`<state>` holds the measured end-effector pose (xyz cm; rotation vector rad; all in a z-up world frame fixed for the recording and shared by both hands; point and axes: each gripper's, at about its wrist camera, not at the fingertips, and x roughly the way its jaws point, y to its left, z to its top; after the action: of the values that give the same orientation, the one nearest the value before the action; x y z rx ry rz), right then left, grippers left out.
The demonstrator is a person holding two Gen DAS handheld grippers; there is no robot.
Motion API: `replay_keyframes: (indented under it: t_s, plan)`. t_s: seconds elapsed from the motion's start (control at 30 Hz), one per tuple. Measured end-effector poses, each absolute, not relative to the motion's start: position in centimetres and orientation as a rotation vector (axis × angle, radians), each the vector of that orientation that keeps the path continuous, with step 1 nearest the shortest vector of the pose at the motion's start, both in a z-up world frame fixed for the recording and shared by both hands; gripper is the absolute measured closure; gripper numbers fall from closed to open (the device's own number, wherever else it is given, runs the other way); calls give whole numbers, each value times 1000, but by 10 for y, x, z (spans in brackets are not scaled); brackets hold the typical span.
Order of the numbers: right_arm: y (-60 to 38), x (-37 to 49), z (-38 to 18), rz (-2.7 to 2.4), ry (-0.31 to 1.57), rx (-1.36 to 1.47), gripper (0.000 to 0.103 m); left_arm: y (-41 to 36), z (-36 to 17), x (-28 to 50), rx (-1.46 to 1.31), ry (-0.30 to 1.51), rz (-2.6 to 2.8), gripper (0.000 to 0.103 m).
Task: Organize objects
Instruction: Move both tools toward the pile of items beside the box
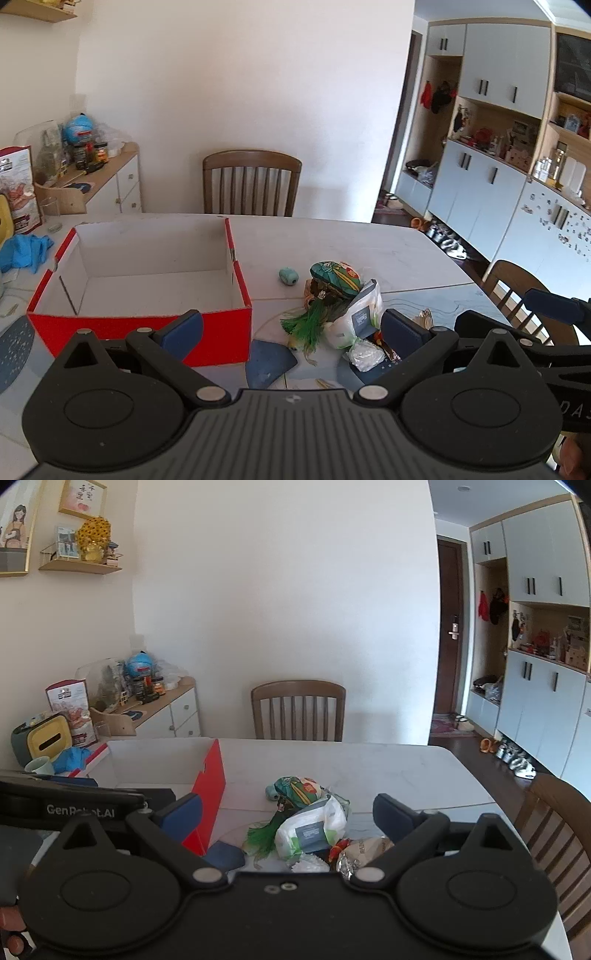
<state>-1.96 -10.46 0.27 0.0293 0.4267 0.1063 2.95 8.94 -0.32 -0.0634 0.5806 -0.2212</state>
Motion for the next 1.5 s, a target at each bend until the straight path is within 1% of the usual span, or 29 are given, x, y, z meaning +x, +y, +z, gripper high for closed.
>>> replay_keyframes:
  t_s: [0.37, 0.63, 0.77, 0.9, 1.1, 1.27, 1.43, 1.5]
  plan:
    - [-93, -17, -5, 38, 451, 38, 6, 90, -12, 45, -55, 610, -290, 0]
    - [-116, -3, -13, 44, 480, 35, 6, 67, -17, 59, -53, 618, -264, 0]
    - [-139, 11, -22, 54, 502, 38, 8, 50, -24, 66, -38, 642, -251, 0]
    - [-160, 28, -37, 64, 544, 21, 16, 35, -33, 73, -38, 656, -243, 0]
    - [-190, 57, -60, 112, 623, 26, 24, 9, -51, 97, -14, 667, -238, 1]
    - [-206, 76, -77, 169, 672, 15, 26, -19, -63, 117, 63, 652, -269, 1]
    - [-216, 94, -95, 216, 728, 12, 30, -38, -81, 144, 111, 693, -298, 5]
    - [-219, 101, -101, 230, 748, 16, 32, -44, -89, 153, 132, 704, -299, 9]
